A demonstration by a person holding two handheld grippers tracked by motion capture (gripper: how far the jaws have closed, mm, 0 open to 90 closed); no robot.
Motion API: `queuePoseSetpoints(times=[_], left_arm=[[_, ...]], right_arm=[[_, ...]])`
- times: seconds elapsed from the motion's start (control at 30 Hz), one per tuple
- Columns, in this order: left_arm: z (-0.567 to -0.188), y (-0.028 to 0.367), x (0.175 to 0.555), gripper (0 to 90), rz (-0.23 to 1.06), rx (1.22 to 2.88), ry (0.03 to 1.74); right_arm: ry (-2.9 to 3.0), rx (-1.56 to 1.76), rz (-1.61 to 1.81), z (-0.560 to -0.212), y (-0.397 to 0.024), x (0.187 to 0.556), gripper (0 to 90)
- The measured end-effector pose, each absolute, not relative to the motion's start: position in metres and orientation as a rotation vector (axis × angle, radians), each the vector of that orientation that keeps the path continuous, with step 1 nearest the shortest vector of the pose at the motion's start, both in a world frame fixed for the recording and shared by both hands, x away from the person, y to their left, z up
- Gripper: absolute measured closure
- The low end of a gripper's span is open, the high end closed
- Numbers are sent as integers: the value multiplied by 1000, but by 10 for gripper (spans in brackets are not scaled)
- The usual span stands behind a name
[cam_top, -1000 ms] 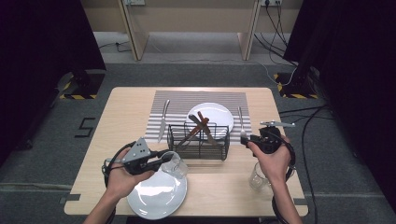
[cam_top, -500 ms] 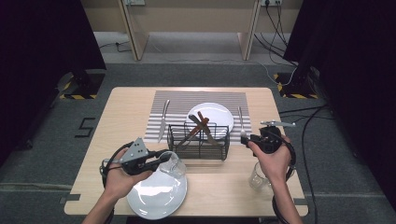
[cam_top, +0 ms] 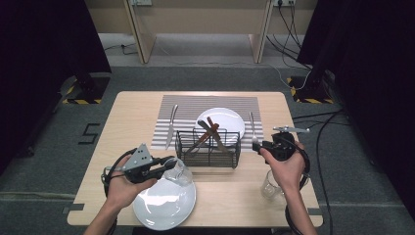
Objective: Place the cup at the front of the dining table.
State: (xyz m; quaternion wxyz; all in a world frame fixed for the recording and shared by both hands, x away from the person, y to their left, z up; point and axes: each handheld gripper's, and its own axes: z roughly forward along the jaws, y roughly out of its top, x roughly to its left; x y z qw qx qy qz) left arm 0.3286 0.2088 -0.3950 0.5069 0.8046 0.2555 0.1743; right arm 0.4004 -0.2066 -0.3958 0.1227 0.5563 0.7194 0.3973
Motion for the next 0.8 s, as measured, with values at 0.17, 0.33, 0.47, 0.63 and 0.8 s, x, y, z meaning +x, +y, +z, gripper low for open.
queuePoseSetpoints(times=[0.17,0.33,0.47,0.63,0.8], left_arm=[[-395,209,328,791,420,1941,616],[-395,211,329,791,423,1941,619],[-394,212,328,791,428,1943,615],[-394,214,328,791,433,1935,622],[-395,216,328,791,429,1936,629]], right_arm=[[2099,1620,1159,-395,-207,400,527],[2099,1625,1160,-395,-207,400,528],[2101,1621,1157,-395,-206,401,528],[2102,1621,1157,-396,-206,401,528],[2102,1624,1156,-396,-206,401,528]])
